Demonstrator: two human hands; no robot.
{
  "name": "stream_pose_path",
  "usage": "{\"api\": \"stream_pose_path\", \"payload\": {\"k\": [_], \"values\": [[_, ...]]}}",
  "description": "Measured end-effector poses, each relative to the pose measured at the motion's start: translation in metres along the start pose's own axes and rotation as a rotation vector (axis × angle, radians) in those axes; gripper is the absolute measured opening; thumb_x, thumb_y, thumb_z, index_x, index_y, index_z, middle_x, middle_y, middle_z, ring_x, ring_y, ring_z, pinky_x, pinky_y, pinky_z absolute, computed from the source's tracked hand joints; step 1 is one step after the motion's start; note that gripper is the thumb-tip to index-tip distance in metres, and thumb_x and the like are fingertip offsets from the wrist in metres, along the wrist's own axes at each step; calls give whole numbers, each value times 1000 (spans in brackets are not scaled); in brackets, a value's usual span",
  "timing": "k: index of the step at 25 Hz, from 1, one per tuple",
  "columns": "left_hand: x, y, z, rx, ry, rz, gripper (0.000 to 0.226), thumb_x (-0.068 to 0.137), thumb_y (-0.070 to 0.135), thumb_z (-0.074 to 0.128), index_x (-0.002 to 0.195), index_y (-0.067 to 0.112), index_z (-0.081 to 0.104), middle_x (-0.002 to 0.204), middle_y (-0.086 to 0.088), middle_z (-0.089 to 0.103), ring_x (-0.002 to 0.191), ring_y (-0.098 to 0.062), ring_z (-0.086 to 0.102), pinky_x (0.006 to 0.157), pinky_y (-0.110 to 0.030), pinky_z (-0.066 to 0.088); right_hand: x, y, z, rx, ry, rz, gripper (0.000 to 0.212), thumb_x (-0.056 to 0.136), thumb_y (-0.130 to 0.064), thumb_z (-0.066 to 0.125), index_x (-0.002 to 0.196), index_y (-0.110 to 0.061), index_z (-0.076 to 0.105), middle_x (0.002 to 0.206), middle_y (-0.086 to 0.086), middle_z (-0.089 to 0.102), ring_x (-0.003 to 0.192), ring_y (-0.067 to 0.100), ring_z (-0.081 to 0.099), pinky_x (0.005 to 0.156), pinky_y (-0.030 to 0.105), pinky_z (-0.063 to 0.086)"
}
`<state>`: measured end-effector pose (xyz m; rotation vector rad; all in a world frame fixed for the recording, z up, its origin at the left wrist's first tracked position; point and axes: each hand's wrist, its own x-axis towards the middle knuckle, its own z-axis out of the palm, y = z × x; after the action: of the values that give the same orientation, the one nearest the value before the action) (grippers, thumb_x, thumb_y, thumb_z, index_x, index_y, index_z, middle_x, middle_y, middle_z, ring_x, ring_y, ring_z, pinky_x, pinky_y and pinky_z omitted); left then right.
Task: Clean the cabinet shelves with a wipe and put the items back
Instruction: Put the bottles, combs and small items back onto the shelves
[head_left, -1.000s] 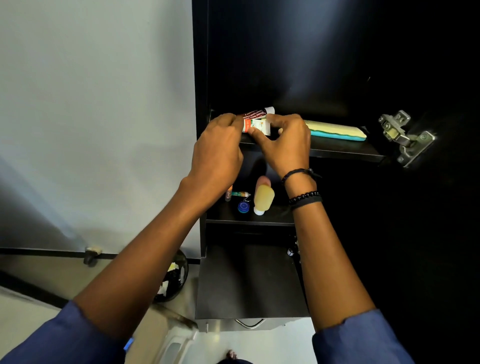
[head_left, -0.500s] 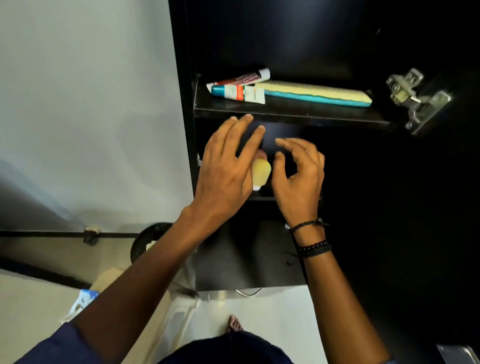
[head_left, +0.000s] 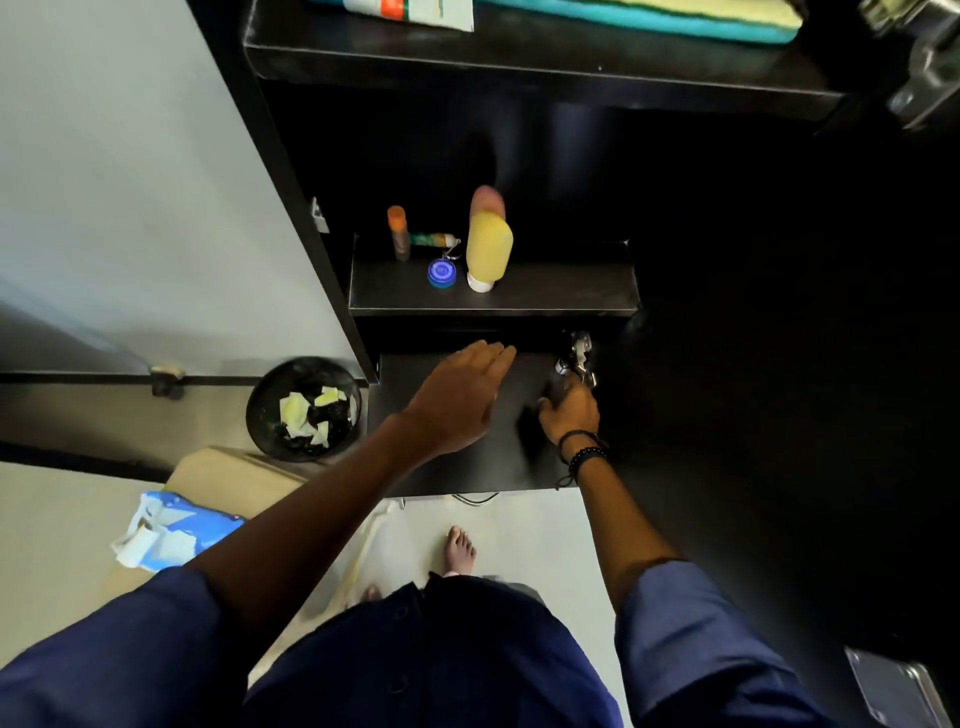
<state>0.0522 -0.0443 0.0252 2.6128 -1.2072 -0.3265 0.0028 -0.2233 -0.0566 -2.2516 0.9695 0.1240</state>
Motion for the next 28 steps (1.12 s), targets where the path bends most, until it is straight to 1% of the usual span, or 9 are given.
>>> {"api": "stream_pose_path", "payload": {"k": [3,7,10,12,17,20,23,25,28], "values": [[10,0,19,12,-160,-58,65,91,16,44,150,9,19,156,-10,24,144,-26,21,117,-39,21,25,18,22,-212,-138,-63,66,83,-17,63,142,-10,35,146,14,37,126,36,47,102,37,42],[25,-4,31,36,-186,-97,63,94,20,41,151,11,15,157,-9,20,145,-25,19,118,-38,18,70,13,36,-397,-180,-173,76,82,-14,57,149,-14,22,157,12,14,127,41,43,104,42,41],[30,-10,37,51,-207,-121,62,95,21,40,152,12,16,157,-8,22,145,-25,18,117,-38,18,97,9,44,-490,-238,-116,82,78,-23,63,148,-16,22,155,11,16,133,39,37,105,49,40],[29,-13,37,45,-236,-140,62,95,21,41,152,13,17,156,-9,23,145,-25,19,116,-37,18,101,7,47,-532,-250,-113,77,78,-24,67,143,-10,28,150,14,25,131,38,41,105,47,40],[25,-12,31,22,-254,-180,60,96,20,42,151,15,20,155,-8,26,142,-27,24,114,-37,22,86,20,53,-651,-254,-305,59,80,-18,63,131,-2,41,136,21,39,124,38,44,107,41,36],[22,-9,32,17,-266,-169,59,96,21,41,151,16,21,154,-8,27,139,-28,30,112,-38,27,80,27,53,-656,-238,-334,60,79,-12,63,133,-5,40,139,19,34,122,41,44,104,43,39],[22,-8,36,-1,-302,-158,59,94,20,42,150,15,23,153,-8,30,138,-29,32,112,-41,29,77,26,48,-682,-186,-335,64,81,-5,60,139,-8,33,147,17,23,109,41,54,89,43,51],[23,-5,37,-1,-320,-154,59,94,20,42,150,15,23,153,-8,31,137,-29,34,111,-42,31,80,24,43,-716,-169,-325,67,84,-3,57,143,-10,28,153,19,13,104,40,57,85,42,53],[25,-3,37,-18,-310,-140,59,93,20,42,149,14,25,152,-9,33,135,-30,36,110,-43,33,84,16,40,-738,-169,-305,55,87,-1,50,140,-4,32,146,25,23,109,44,56,89,43,50]]}}
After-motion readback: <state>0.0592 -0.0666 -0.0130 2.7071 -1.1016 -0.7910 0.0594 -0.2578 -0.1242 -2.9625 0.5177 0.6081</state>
